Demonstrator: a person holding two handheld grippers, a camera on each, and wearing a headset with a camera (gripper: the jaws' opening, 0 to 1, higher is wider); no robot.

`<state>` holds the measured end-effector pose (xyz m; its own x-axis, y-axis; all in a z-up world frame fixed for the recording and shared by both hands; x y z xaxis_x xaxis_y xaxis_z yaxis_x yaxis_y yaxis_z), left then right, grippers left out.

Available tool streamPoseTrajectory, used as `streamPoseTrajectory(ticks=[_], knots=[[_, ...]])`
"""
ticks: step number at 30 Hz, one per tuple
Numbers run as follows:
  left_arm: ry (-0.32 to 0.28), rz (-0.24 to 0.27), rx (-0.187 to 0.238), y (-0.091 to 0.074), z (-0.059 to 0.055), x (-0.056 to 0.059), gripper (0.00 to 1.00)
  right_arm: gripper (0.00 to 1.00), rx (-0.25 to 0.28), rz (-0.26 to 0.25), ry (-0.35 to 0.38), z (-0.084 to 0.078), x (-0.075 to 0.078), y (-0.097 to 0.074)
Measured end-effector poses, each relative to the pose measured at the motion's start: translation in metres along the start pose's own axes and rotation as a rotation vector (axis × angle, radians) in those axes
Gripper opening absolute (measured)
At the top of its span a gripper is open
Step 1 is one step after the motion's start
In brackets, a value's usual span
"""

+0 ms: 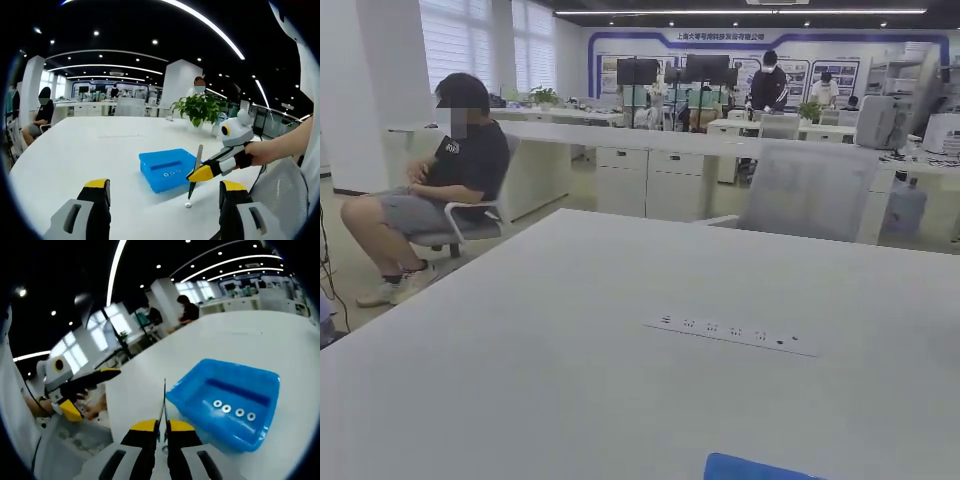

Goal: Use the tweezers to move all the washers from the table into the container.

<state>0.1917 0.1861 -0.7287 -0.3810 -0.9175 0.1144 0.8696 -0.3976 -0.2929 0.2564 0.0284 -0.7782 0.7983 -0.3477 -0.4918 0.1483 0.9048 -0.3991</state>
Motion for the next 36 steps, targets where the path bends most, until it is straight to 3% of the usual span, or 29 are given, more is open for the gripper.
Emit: streamPoseTrajectory(ticks=[5,13,15,20,26,31,36], knots=[[0.002,0.001,-0.004,0.000,-0.001,0.000,0.92,0.04,-0.025,0.002,0.014,-0.011,0.001,0.003],[0.004,0.000,-0.008,0.000,-0.001,0.000,0.92,0.04,-0.025,0.017,-0.014,-0.011,-0.001,0.005],[0.005,-0.001,-0.010,0.000,-0.001,0.001,0.92,0.04,-0.055,0.012,-0.072,-0.013,-0.001,0.005],[0.002,-0.003,-0.006,0.000,-0.001,0.001,0.92,0.04,-0.063,0.027,-0.136,-0.013,-0.005,0.006],[0.005,-0.005,-0.009,0.000,-0.001,0.002,0.91,0.04,-0.128,0.038,-0.299,-0.014,-0.014,0.008],[0.006,-0.005,-0.009,0.001,-0.001,0.002,0.91,0.05,-0.167,0.049,-0.378,-0.016,-0.021,0.011],[0.008,-0.005,-0.010,0.000,-0.001,0.002,0.91,0.04,-0.245,0.068,-0.555,-0.019,-0.030,0.014]])
Point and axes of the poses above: the centre of the closed fingertips' face, and the gripper's own axes: y roughly forward along the fingers, x roughly to its right, z roughly out of its top, the point moved 6 cm from there along -y, roughly backward along the fingers, and after that the axes turned 6 degrees about z, right-handed, at the moved point
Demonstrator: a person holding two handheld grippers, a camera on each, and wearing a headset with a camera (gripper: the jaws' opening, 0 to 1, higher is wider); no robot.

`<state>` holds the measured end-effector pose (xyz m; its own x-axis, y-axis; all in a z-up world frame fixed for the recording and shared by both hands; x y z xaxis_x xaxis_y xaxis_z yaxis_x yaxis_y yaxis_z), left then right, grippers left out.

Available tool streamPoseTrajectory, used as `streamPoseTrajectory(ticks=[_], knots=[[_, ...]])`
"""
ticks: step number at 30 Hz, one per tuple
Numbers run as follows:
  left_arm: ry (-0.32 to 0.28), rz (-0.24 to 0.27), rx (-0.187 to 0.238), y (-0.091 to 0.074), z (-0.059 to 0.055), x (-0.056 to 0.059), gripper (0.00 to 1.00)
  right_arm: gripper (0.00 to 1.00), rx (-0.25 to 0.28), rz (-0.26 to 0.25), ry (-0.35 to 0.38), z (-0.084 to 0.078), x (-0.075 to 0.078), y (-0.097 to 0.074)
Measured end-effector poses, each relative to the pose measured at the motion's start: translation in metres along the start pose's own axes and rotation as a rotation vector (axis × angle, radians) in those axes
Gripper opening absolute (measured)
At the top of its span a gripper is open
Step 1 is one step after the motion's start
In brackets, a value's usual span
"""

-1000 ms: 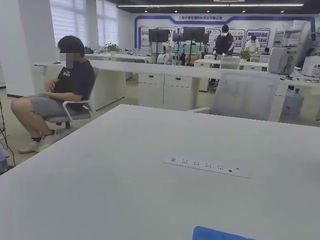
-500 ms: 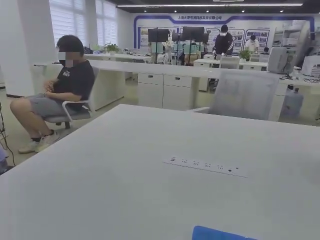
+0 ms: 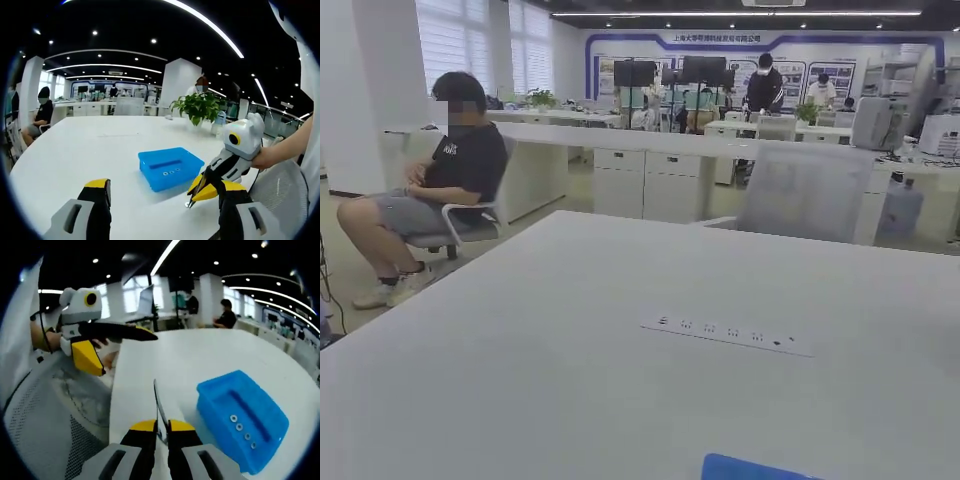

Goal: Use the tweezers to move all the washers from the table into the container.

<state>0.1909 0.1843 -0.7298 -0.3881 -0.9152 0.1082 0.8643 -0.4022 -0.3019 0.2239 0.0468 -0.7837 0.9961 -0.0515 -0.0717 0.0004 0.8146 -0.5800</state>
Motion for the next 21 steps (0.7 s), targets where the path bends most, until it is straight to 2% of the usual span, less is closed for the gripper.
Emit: streamPoseTrajectory(ticks=[2,4,10,13,18,20,21], knots=[[0.001,0.001,0.002,-0.0001,0.0002,-0.0002,0.91,0.05,-0.042,0.026,-0.099,0.0012,-0.0041,0.0007],[0.001,0.001,0.001,-0.0003,0.0000,-0.0003,0.91,0.04,-0.077,0.021,-0.145,0.0017,-0.0048,0.0012],[0.006,-0.002,-0.002,-0.0002,-0.0004,-0.0001,0.91,0.04,-0.093,0.031,-0.160,0.0036,-0.0051,0.0044],[0.005,-0.003,-0.002,-0.0003,-0.0005,-0.0001,0.91,0.04,-0.110,0.044,-0.203,0.0049,-0.0060,0.0068],[0.007,-0.004,-0.005,-0.0003,-0.0006,-0.0002,0.91,0.03,-0.124,0.065,-0.177,0.0090,0.0004,0.0099],[0.007,-0.004,-0.004,-0.0004,-0.0004,-0.0003,0.91,0.03,-0.127,0.065,-0.156,0.0097,0.0032,0.0097],[0.007,-0.003,-0.004,-0.0004,-0.0004,-0.0004,0.91,0.03,-0.116,0.069,-0.120,0.0094,0.0036,0.0100]])
Point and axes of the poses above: the centre of the closed fingertips' face, and the gripper's own axes: y roughly forward along the fingers, x roughly to its right, z roughly out of its top, the point moved 6 cm from there along -y, roughly backward along the fingers, and after that the axes turned 6 degrees about z, right-handed, at the moved point
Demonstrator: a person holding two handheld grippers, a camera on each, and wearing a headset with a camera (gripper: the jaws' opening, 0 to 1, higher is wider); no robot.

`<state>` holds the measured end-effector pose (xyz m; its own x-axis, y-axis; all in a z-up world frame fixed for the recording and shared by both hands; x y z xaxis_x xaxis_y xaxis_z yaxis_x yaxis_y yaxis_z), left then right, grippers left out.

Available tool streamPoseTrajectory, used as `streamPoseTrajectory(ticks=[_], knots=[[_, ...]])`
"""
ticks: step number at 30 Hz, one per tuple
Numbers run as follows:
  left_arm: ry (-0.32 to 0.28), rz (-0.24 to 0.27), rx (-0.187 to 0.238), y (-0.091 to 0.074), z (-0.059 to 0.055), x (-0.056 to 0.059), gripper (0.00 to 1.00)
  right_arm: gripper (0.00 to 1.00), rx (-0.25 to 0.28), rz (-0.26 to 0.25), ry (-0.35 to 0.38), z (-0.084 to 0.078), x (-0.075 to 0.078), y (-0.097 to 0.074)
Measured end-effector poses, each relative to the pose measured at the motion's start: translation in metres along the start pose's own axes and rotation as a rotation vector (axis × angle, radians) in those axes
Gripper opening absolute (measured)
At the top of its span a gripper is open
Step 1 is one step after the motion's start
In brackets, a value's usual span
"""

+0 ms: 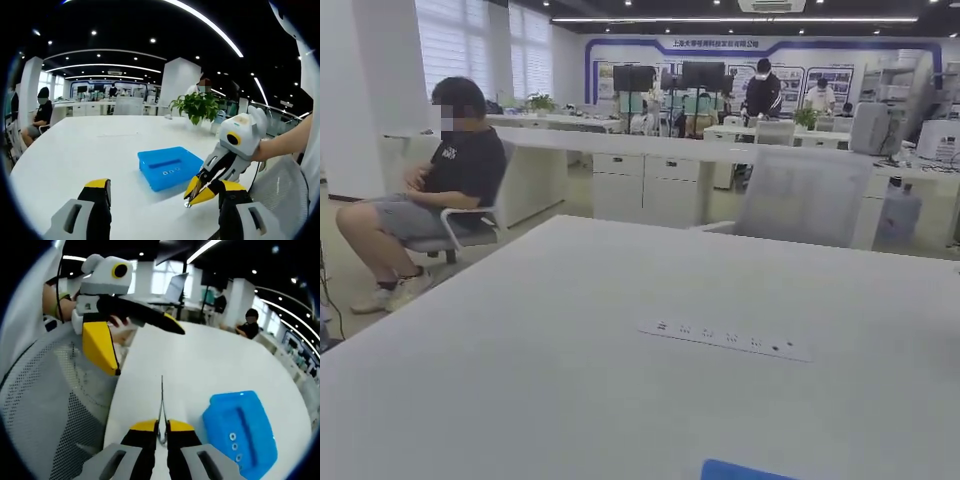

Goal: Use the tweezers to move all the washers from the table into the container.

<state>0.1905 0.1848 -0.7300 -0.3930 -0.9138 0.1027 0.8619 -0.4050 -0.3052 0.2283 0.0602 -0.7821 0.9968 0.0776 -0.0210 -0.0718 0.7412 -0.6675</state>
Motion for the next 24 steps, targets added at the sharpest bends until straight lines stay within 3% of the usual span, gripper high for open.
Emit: streamPoseTrajectory(ticks=[7,17,24], knots=[[0.000,-0.003,0.003,0.000,0.001,0.000,0.91,0.03,0.027,-0.014,0.053,-0.003,0.002,-0.005],[0.000,-0.002,0.006,0.000,0.001,0.001,0.91,0.03,0.196,-0.077,0.210,0.012,0.018,-0.031],[-0.006,0.000,0.011,0.000,0.001,0.000,0.91,0.03,0.275,-0.083,0.265,0.022,0.030,-0.041]])
Point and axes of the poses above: the centre of the closed fingertips' face, and the gripper's own axes: y roughly forward along the fingers, x roughly to its right, z roughly out of its top, the point moved 6 cm from there along -y, roughly backward along the fingers, and after that the axes turned 6 degrees about z, right-handed, at the moved point
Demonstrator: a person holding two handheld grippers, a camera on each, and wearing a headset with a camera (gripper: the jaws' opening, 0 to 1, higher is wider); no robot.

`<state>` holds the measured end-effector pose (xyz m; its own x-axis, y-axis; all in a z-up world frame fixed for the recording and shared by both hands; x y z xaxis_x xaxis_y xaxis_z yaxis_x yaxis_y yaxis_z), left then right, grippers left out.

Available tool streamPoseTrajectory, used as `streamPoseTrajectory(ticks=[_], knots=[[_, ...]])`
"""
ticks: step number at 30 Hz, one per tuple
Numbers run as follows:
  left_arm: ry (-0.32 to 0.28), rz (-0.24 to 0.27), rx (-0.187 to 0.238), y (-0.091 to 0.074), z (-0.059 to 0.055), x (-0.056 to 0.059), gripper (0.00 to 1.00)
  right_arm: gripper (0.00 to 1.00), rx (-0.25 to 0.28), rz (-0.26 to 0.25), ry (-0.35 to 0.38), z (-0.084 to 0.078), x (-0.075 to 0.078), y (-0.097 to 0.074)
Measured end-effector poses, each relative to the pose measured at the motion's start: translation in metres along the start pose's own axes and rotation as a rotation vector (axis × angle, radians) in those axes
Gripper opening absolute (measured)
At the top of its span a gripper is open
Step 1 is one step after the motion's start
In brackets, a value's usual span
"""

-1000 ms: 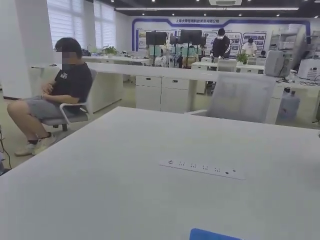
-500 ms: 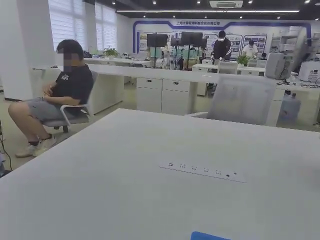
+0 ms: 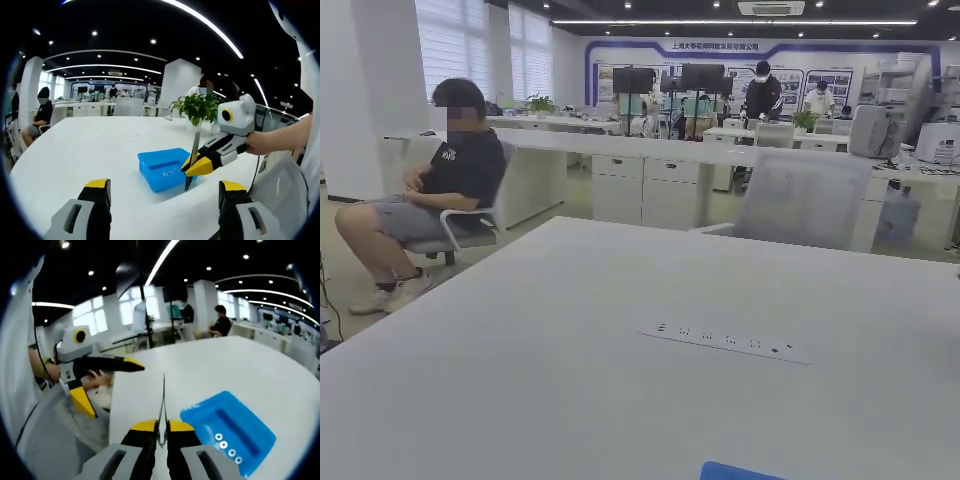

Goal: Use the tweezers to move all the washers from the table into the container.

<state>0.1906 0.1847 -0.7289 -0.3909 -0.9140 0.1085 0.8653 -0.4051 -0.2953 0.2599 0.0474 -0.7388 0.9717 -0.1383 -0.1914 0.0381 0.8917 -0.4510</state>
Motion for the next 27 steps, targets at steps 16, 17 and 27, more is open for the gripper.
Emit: streamPoseTrajectory(ticks=[16,17,27], knots=[[-0.001,0.009,0.005,-0.001,0.001,-0.002,0.91,0.03,0.160,-0.101,0.183,0.027,0.052,-0.004],[-0.001,0.010,0.006,-0.001,0.001,-0.002,0.91,0.03,0.167,-0.106,0.196,0.027,0.054,-0.004],[0.002,0.008,0.007,-0.001,0.002,-0.001,0.90,0.03,0.197,-0.154,0.261,0.026,0.076,0.007]])
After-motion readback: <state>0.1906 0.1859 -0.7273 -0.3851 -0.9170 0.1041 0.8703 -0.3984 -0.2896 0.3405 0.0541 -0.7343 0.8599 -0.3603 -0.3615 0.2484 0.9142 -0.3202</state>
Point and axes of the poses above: the centre of the closed fingertips' face, and the gripper's own axes: y roughly forward along the fingers, x roughly to its right, z roughly out of its top, the point moved 6 cm from there along -y, roughly backward along the fingers, and after that the axes turned 6 degrees about z, right-handed, at the moved point
